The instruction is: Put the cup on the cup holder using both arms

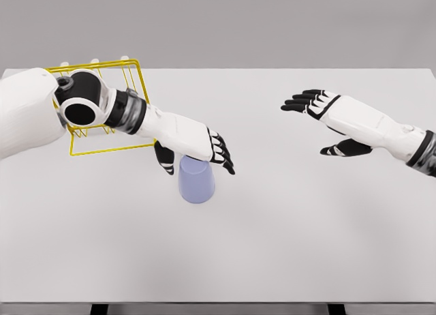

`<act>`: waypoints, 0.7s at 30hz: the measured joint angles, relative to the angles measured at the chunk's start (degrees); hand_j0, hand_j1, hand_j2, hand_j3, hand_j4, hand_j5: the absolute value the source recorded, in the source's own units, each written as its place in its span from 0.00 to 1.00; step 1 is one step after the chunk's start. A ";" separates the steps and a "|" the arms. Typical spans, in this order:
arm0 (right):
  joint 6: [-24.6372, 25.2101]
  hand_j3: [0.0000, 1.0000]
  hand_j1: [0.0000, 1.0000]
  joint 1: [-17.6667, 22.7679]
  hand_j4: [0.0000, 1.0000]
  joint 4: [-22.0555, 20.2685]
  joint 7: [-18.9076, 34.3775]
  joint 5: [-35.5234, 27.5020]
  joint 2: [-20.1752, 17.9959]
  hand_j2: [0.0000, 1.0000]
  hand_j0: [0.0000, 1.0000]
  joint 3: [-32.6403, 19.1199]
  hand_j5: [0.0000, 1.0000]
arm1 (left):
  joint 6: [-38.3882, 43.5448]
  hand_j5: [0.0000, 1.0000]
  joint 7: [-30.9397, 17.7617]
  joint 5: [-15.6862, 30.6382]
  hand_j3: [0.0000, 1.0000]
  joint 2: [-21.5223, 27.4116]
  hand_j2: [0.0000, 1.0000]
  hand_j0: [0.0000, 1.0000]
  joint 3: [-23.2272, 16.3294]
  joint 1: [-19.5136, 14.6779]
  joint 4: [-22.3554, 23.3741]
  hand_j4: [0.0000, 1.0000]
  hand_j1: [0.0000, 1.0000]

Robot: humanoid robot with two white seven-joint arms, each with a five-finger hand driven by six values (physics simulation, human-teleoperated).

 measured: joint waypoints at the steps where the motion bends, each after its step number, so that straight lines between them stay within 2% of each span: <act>1: 0.00 1.00 1.00 -0.09 1.00 0.00 0.00 0.00 -0.01 1.00 1.00 0.00 1.00 | 0.00 0.95 0.00 -0.02 0.95 -0.02 0.95 0.95 -0.01 -0.09 0.01 0.95 0.95; 7: 0.00 1.00 1.00 -0.17 1.00 0.06 0.00 0.00 -0.14 1.00 1.00 -0.01 1.00 | 0.00 0.83 0.00 -0.01 0.83 -0.01 0.83 0.83 -0.02 0.00 -0.21 0.83 0.83; 11: 0.00 1.00 1.00 -0.18 1.00 0.11 0.00 0.00 -0.18 1.00 1.00 -0.01 1.00 | 0.00 0.79 -0.01 0.02 0.79 0.07 0.79 0.79 -0.07 0.00 -0.61 0.79 0.79; 13: 0.00 1.00 1.00 -0.18 1.00 0.17 0.00 0.00 -0.22 1.00 1.00 -0.01 1.00 | 0.00 0.69 -0.01 0.02 0.69 0.12 0.69 0.69 -0.09 -0.09 -0.75 0.69 0.69; 15: 0.00 1.00 1.00 -0.18 1.00 0.21 0.00 0.00 -0.25 1.00 1.00 -0.01 1.00 | 0.00 0.63 0.00 0.03 0.63 0.19 0.63 0.63 -0.10 -0.09 -0.88 0.63 0.63; 21: 0.00 1.00 1.00 -0.18 1.00 0.39 0.00 0.00 -0.29 1.00 1.00 -0.02 1.00 | -0.01 0.59 0.00 0.13 0.59 0.52 0.59 0.59 0.00 -0.44 -1.58 0.59 0.59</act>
